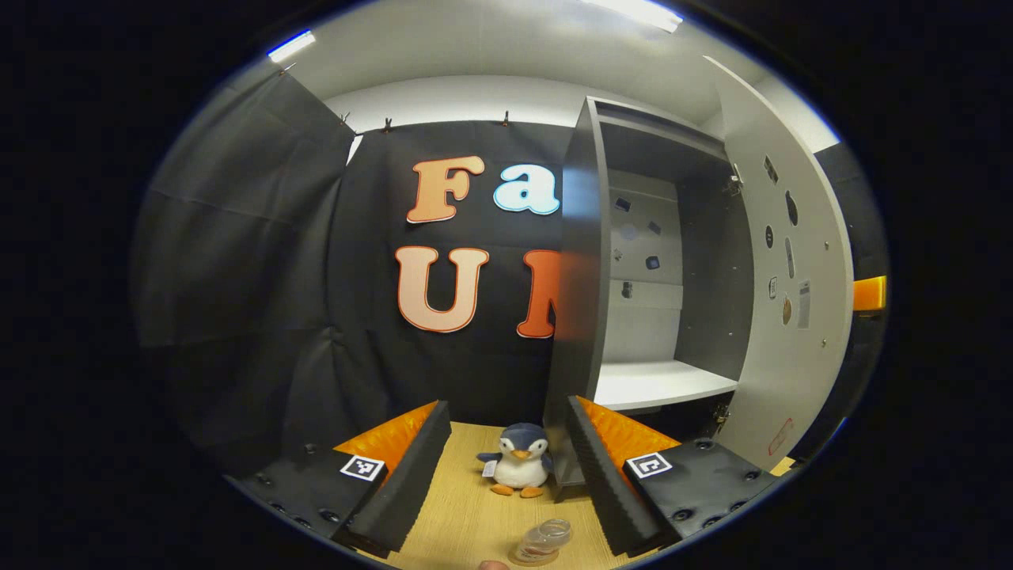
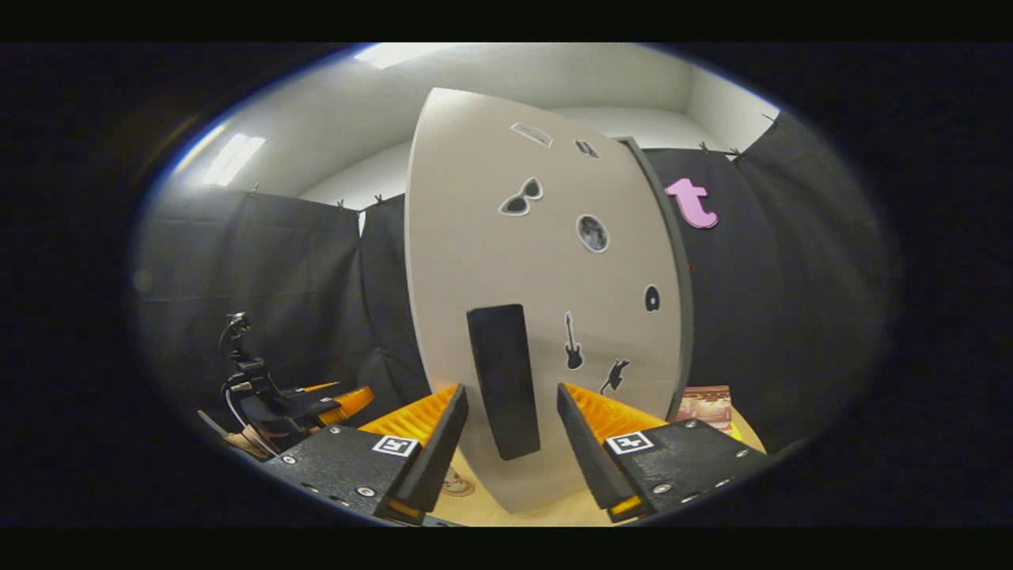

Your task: Open the cabinet door with the right hand, grasp the bottle in the cabinet with the left hand and place it on the coaster, then close the cabinet door with the right hand.

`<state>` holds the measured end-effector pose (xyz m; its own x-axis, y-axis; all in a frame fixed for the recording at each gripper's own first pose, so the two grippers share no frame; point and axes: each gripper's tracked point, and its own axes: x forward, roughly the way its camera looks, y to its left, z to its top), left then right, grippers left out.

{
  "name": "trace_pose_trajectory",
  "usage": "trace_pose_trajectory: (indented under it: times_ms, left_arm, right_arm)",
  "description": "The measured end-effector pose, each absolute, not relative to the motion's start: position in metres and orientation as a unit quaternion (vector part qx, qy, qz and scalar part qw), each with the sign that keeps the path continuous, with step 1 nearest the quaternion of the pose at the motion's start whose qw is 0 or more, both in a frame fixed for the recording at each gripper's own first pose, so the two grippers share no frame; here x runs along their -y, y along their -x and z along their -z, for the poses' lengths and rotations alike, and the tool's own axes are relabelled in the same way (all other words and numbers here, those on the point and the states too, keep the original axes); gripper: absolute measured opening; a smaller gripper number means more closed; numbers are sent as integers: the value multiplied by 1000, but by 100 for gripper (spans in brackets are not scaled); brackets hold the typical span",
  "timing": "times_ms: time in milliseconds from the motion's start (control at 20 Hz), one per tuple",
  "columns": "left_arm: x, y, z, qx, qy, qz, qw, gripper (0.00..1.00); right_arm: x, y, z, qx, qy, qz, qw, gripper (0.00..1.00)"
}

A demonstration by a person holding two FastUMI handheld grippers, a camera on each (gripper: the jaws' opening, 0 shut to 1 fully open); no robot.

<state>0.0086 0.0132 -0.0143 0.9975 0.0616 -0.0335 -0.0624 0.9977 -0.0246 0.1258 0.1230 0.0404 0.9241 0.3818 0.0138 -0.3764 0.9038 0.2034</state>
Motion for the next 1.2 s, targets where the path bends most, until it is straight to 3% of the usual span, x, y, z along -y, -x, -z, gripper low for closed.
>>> trace_pose_trajectory:
  times_ms: [50, 150, 350, 650, 750, 800, 850, 950, 1000, 1050, 1200]
  left_arm:
    - [-20, -11, 16, -17, 13, -33, 999, 95]
    - [-35, -17, 17, -20, 15, -38, 999, 94]
    - [-62, -22, 18, -23, 16, -44, 999, 95]
    - [-86, -35, 21, -24, 22, -43, 999, 95]
    - [-91, -37, 20, -23, 23, -42, 999, 95]
    - [-94, -37, 21, -22, 22, -42, 999, 95]
    - [-97, -38, 21, -21, 21, -43, 999, 95]
    - [-103, -41, 20, -21, 20, -43, 999, 96]
    - [-105, -42, 21, -21, 20, -43, 999, 94]
    - [-106, -42, 21, -21, 21, -41, 999, 95]
    - [-110, -45, 23, -23, 26, -38, 999, 95]
  right_arm:
    - [-129, -135, -37, -14, -89, -191, 977, 65]
    - [-147, -147, -37, -10, -84, -200, 976, 37]
    - [-161, -166, -37, -10, -54, -182, 982, 29]
    - [-166, -180, -37, -14, -55, -149, 987, 35]
    - [-167, -186, -37, -15, -58, -141, 988, 32]
    - [-168, -188, -37, -14, -56, -137, 989, 36]
    - [-169, -192, -38, -12, -57, -133, 989, 28]
    - [-171, -199, -38, -10, -62, -126, 990, 36]
    - [-172, -202, -39, -9, -62, -122, 991, 36]
    - [-171, -204, -39, -8, -61, -118, 991, 28]
    - [-172, -209, -39, -7, -64, -113, 991, 32]
